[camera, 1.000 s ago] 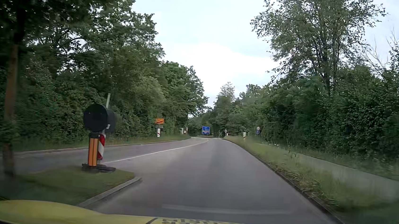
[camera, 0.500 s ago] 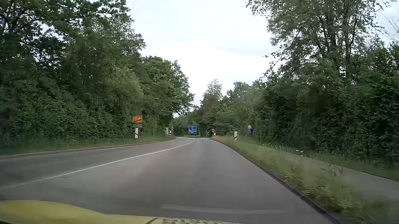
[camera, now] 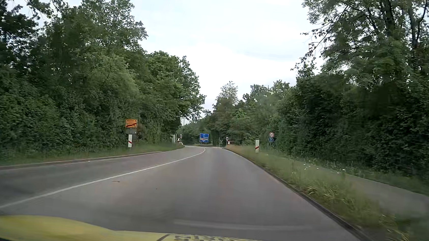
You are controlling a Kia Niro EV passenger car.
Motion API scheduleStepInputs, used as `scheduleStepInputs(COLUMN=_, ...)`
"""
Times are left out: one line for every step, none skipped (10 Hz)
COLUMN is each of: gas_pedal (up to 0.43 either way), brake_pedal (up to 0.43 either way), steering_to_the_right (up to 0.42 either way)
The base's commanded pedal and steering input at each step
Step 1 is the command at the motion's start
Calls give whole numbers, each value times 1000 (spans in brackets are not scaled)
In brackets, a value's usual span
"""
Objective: Follow the waypoints while adhering to traffic rules and regulations
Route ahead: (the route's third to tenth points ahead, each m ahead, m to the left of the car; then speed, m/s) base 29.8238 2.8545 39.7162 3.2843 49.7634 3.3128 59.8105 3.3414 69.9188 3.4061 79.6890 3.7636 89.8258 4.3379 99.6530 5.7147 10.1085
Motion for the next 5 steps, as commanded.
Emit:
scheduleStepInputs(gas_pedal=189, brake_pedal=0, steering_to_the_right=6)
scheduleStepInputs(gas_pedal=189, brake_pedal=0, steering_to_the_right=5)
scheduleStepInputs(gas_pedal=189, brake_pedal=0, steering_to_the_right=5)
scheduleStepInputs(gas_pedal=189, brake_pedal=0, steering_to_the_right=4)
scheduleStepInputs(gas_pedal=189, brake_pedal=0, steering_to_the_right=4)
